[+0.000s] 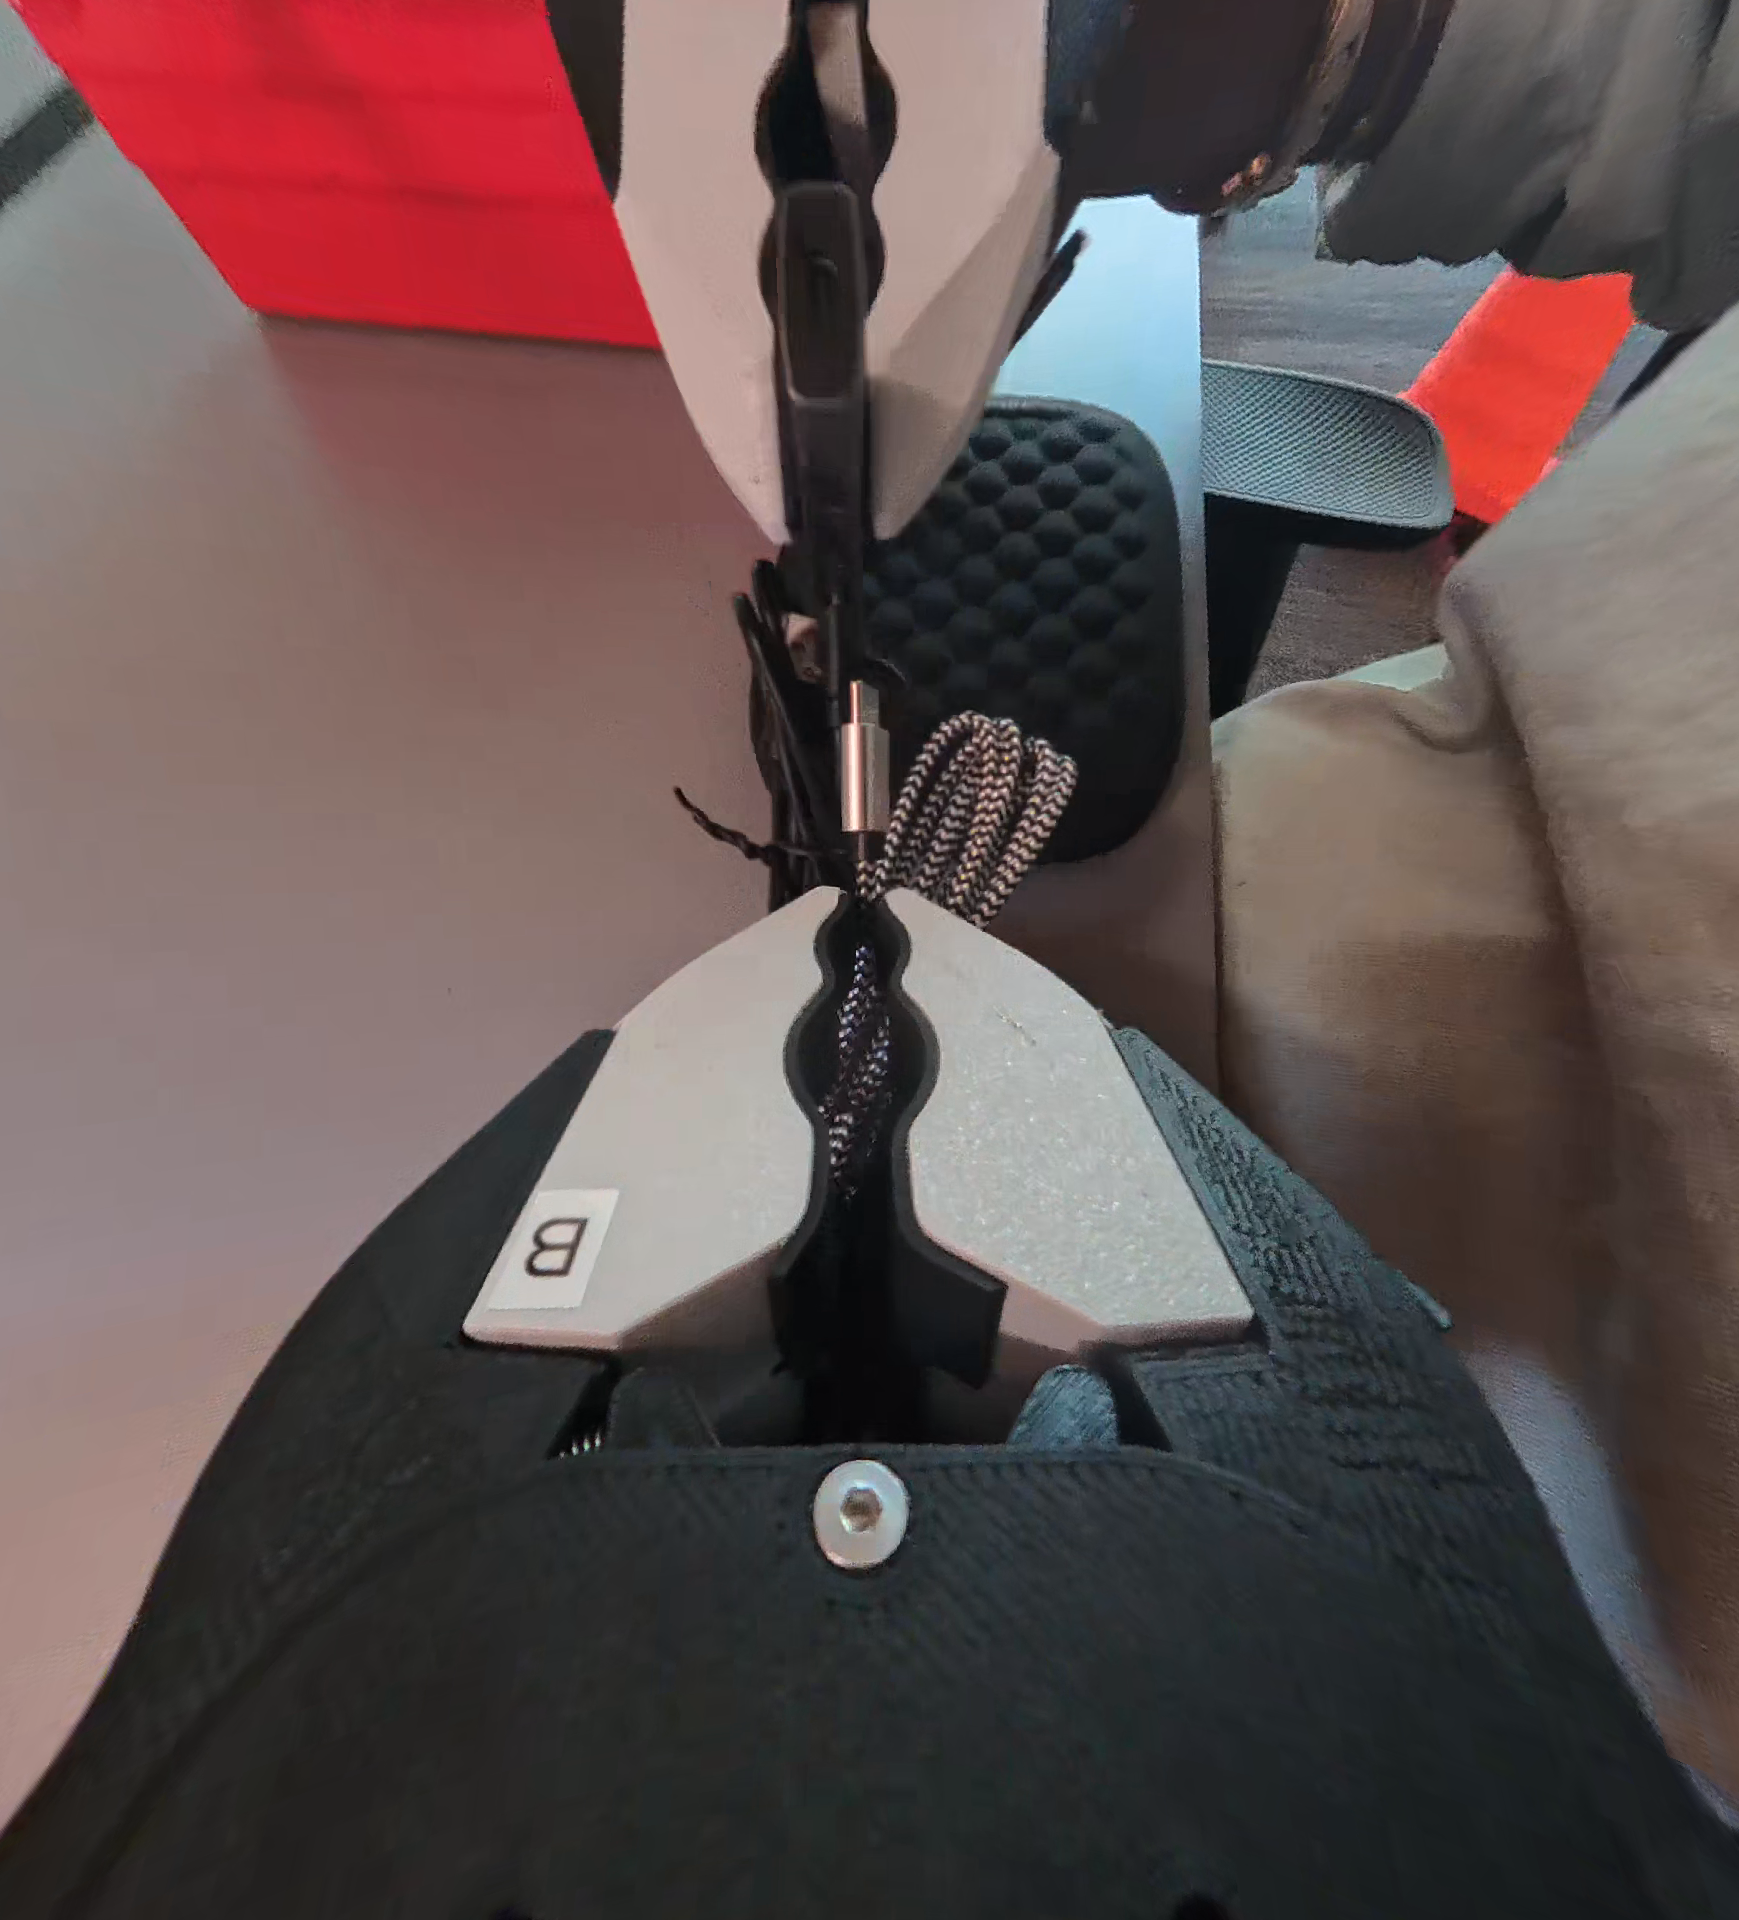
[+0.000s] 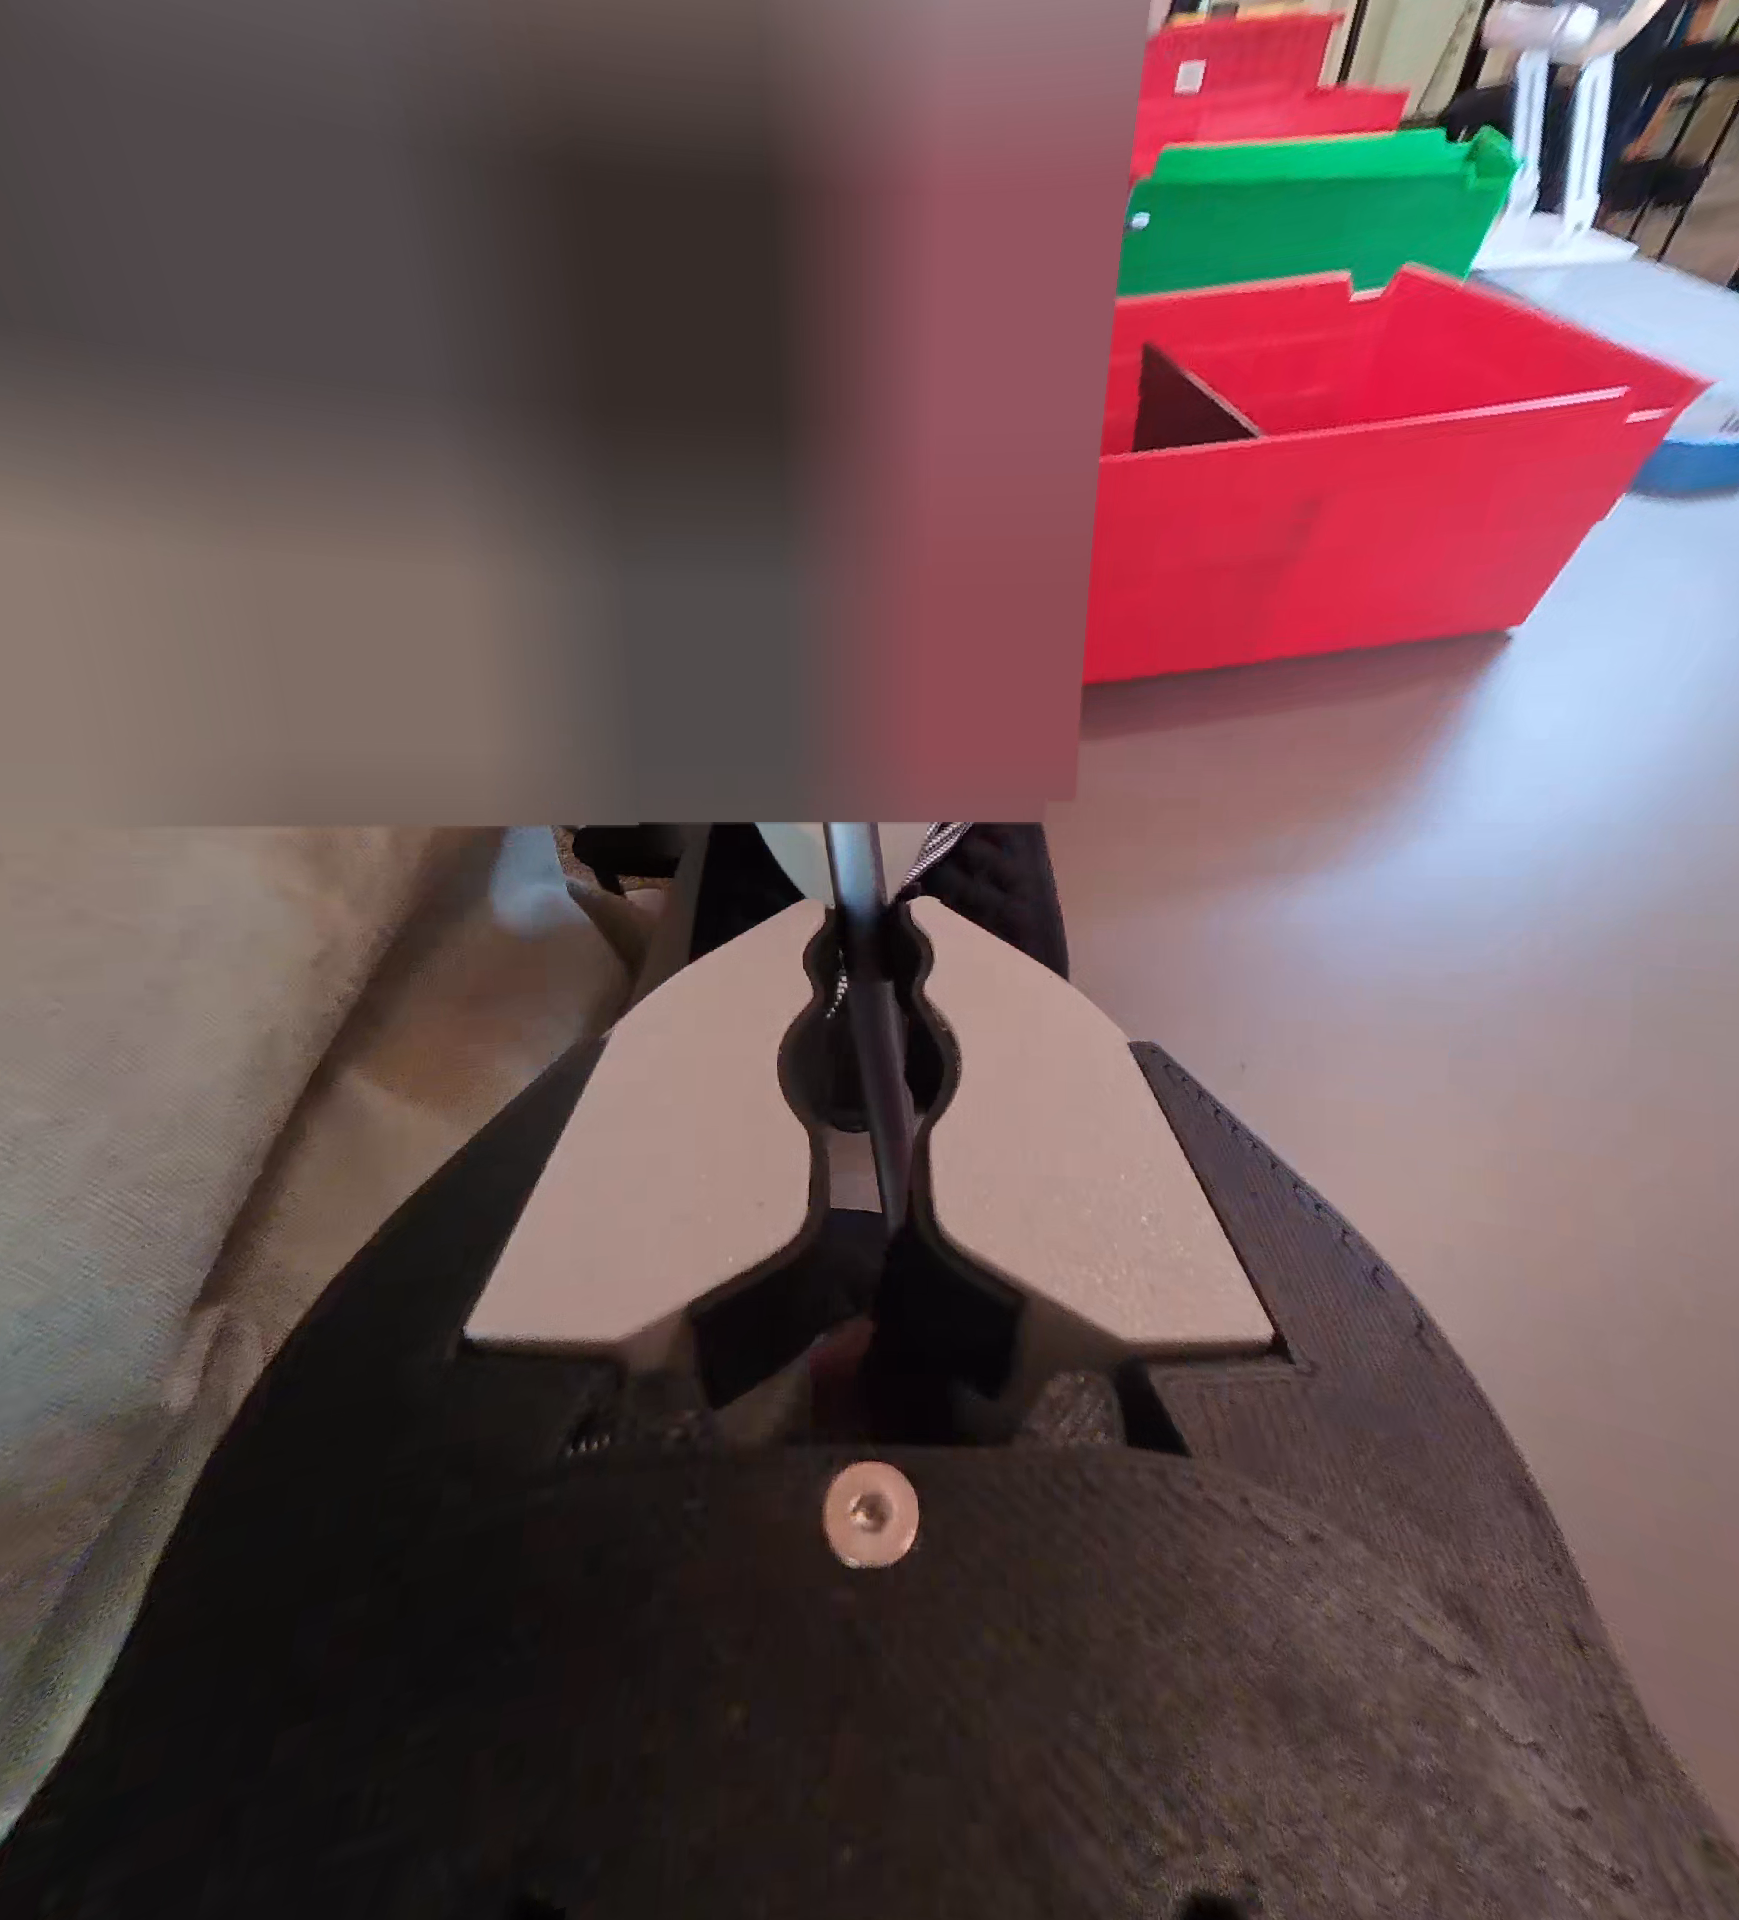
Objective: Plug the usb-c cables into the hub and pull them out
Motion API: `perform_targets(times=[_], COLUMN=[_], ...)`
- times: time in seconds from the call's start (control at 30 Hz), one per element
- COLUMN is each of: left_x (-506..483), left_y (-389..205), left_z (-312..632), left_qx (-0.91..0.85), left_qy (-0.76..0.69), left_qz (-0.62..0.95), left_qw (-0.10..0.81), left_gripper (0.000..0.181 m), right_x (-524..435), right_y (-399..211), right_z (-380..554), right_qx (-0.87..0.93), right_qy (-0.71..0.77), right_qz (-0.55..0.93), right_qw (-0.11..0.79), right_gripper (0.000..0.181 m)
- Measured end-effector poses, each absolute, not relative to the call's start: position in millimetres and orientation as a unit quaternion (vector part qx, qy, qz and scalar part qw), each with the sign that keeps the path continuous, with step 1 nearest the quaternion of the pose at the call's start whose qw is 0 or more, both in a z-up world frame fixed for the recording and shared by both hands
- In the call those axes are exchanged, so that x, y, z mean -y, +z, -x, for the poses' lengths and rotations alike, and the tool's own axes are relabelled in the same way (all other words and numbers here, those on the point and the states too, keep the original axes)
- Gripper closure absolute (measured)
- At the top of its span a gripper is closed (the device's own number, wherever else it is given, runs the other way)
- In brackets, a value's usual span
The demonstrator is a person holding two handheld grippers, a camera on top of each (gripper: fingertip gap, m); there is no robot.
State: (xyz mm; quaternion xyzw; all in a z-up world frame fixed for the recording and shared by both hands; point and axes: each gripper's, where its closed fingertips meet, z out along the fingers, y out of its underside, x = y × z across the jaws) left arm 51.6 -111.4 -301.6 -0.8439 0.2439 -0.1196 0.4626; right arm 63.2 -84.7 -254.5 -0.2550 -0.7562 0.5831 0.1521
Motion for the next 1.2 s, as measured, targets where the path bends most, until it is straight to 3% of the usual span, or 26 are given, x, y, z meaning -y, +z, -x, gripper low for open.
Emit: perform_targets(times=[0.27, 1.2], left_x=[111.8, 100.0], left_y=[-293.2, -280.6], left_z=[-46.2, -37.7], left_qx=[-0.206, -0.225], left_qy=[-0.153, -0.052], left_qz=[0.860, 0.885], left_qw=[0.441, 0.404], left_gripper=[0.180, 0.180], right_x=[88.3, 78.6], right_y=[-261.3, -254.9], right_z=[-55.5, -49.9], right_qx=[0.749, 0.742], right_qy=[0.591, 0.597], right_qz=[0.287, 0.298], right_qw=[0.092, 0.071], right_gripper=[0.172, 0.173])
